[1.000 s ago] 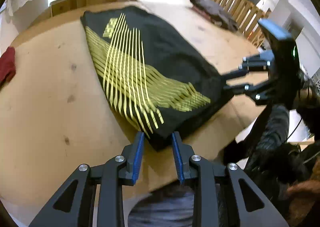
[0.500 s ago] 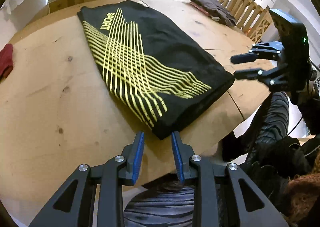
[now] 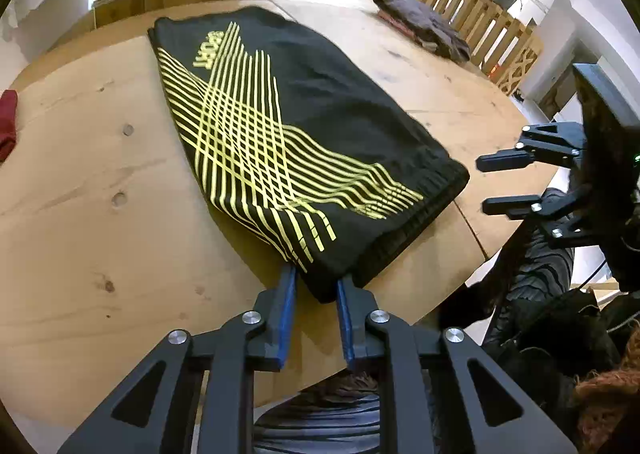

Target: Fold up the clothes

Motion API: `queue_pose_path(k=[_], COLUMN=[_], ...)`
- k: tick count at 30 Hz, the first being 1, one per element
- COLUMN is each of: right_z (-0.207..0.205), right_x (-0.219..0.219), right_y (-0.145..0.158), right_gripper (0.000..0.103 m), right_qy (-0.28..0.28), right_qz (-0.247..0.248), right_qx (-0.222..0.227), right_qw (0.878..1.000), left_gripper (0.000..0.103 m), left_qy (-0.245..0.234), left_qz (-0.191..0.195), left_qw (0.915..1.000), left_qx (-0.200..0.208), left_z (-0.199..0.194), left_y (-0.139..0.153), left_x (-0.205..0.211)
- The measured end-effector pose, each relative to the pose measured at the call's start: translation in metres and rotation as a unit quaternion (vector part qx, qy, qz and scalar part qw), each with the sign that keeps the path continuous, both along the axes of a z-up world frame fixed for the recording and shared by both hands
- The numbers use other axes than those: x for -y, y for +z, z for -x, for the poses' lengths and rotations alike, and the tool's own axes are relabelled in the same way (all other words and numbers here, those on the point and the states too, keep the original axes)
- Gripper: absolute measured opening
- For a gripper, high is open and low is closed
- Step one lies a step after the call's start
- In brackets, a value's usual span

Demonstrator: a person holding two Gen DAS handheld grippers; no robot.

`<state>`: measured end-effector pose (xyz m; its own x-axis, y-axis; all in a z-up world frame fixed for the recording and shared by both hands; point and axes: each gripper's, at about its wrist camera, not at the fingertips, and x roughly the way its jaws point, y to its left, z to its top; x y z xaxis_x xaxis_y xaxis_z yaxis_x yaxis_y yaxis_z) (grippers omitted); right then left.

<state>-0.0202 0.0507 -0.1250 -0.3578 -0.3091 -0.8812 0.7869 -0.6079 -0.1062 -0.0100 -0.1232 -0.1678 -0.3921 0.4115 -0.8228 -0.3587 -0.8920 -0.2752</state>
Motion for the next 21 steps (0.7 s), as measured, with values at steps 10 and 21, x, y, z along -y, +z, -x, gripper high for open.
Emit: queue_pose_path(k=[10,21], right_z=[0.011,0.008], right_x=[0.009,0.031], right_y=[-0.015,-0.009], right_gripper=[0.04,0.05], right_qy=[0.032,0.052], right_qz=[-0.043,-0.026], right_qx=[-0.015,0.003], right_qw=[0.998,0.998], left_gripper=[0.014,0.014], left_qy=[0.006,0.002], left_qz=[-0.047,-0.065], left_qw=[0.9988,0.9975], left_qx=[-0.009,-0.026], left_z=[0.009,0.02], left_y=[0.023,0.05], left_x=[0.001,-0.004])
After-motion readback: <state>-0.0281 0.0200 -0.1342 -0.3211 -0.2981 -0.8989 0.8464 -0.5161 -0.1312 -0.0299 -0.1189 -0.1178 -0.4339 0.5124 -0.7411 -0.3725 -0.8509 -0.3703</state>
